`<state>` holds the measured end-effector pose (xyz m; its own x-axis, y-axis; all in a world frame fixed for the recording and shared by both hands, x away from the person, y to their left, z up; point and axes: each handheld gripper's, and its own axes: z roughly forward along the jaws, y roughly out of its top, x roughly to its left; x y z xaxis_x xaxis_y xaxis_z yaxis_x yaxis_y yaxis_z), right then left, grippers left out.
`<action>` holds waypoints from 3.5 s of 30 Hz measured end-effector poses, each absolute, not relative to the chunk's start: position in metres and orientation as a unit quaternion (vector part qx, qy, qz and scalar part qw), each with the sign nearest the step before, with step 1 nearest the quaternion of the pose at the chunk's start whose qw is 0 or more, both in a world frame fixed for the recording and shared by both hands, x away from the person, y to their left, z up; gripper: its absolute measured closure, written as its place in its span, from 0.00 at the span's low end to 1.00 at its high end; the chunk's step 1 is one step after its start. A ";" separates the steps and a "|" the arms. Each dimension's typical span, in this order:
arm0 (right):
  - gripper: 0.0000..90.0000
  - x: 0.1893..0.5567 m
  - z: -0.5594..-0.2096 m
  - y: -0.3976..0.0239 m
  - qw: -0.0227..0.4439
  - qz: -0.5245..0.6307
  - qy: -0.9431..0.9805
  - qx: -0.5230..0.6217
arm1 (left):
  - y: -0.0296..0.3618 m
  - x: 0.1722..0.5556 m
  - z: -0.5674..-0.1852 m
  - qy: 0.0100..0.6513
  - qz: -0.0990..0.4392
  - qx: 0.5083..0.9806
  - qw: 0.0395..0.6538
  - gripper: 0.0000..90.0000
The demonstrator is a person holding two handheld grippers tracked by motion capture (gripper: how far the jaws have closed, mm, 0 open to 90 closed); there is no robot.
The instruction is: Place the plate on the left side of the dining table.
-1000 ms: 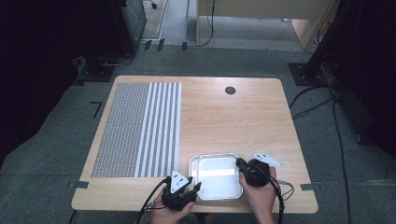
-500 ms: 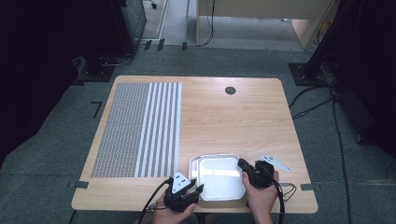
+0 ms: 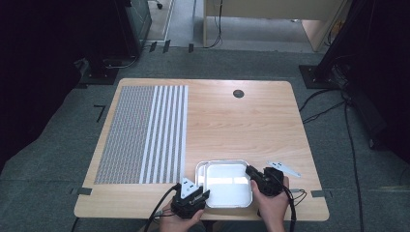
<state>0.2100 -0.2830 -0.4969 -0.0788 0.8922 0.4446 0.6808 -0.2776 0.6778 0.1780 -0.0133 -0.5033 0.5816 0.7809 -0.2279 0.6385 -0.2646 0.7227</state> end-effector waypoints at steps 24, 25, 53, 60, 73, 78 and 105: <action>0.97 0.206 -0.484 -0.278 0.123 0.429 0.587 0.675 | -0.010 0.180 -0.494 0.460 0.091 0.781 0.411 0.86; 0.97 0.206 -0.482 -0.278 0.118 0.429 0.586 0.677 | -0.010 0.180 -0.493 0.460 0.092 0.781 0.412 0.87; 1.00 0.227 -0.445 -0.263 0.085 0.428 0.600 0.671 | 0.011 0.193 -0.461 0.470 0.103 0.773 0.414 0.91; 1.00 0.242 -0.439 -0.250 0.075 0.429 0.602 0.669 | 0.023 0.202 -0.454 0.475 0.115 0.768 0.415 0.91; 1.00 0.279 -0.432 -0.212 0.048 0.433 0.606 0.666 | 0.068 0.230 -0.440 0.497 0.126 0.749 0.420 0.92; 1.00 0.297 -0.425 -0.190 0.046 0.435 0.609 0.662 | 0.087 0.242 -0.434 0.510 0.140 0.736 0.422 0.93; 1.00 0.380 -0.424 -0.092 0.005 0.420 0.625 0.658 | 0.176 0.306 -0.432 0.566 0.157 0.697 0.411 0.97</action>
